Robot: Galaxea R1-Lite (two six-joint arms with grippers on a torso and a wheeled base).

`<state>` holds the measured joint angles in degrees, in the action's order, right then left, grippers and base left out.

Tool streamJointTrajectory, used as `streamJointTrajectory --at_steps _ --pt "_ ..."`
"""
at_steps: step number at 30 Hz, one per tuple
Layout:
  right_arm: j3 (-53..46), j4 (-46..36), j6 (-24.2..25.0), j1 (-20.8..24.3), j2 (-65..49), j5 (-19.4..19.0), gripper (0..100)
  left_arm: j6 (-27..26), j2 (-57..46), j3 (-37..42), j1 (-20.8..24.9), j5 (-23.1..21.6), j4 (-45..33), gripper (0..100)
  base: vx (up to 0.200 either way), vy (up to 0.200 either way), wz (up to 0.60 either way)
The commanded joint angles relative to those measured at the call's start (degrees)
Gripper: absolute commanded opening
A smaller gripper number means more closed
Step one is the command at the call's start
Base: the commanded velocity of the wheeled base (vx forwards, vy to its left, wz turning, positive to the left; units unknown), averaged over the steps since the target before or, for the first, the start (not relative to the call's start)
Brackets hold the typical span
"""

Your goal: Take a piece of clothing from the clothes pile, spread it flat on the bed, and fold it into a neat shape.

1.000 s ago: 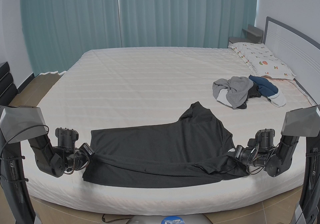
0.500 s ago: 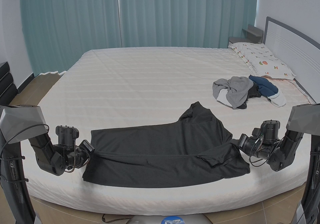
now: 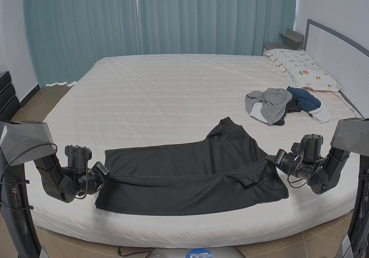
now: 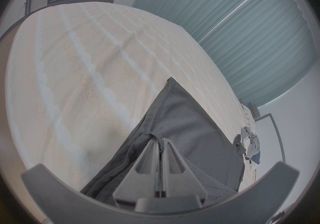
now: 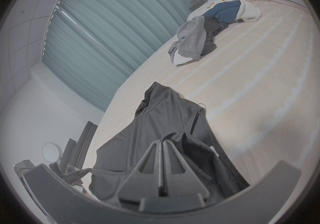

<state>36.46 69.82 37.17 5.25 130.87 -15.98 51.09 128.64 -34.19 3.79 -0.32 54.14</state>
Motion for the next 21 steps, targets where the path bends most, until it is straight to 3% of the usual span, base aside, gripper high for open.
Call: streamJointTrajectory --at_steps 1,13,14,16,17,21 --pt "0.1 0.4 0.0 0.0 1.9 0.0 0 0.0 1.3 -0.2 0.0 0.0 0.2 0 0.000 0.000 0.00" --pt "3.9 0.7 0.0 0.2 8.0 0.0 0 0.0 2.5 -1.2 0.1 0.0 -0.3 0 0.000 0.000 0.00" --pt "4.6 0.8 0.1 0.4 8.6 -0.1 0 0.0 2.5 -1.2 0.2 0.0 -0.3 100 0.000 0.000 0.00" --pt "5.4 0.8 0.1 0.5 9.4 -0.1 0 0.0 2.6 -1.2 0.3 0.0 -0.3 100 0.000 0.000 0.00" --pt "5.7 0.8 0.1 0.5 9.8 -0.1 100 0.0 2.6 -1.2 0.3 0.0 -0.3 100 0.000 0.000 0.00" --pt "5.6 2.3 0.1 0.2 10.4 0.0 100 0.0 2.6 -1.2 0.3 0.0 -0.2 100 0.000 0.000 0.00"
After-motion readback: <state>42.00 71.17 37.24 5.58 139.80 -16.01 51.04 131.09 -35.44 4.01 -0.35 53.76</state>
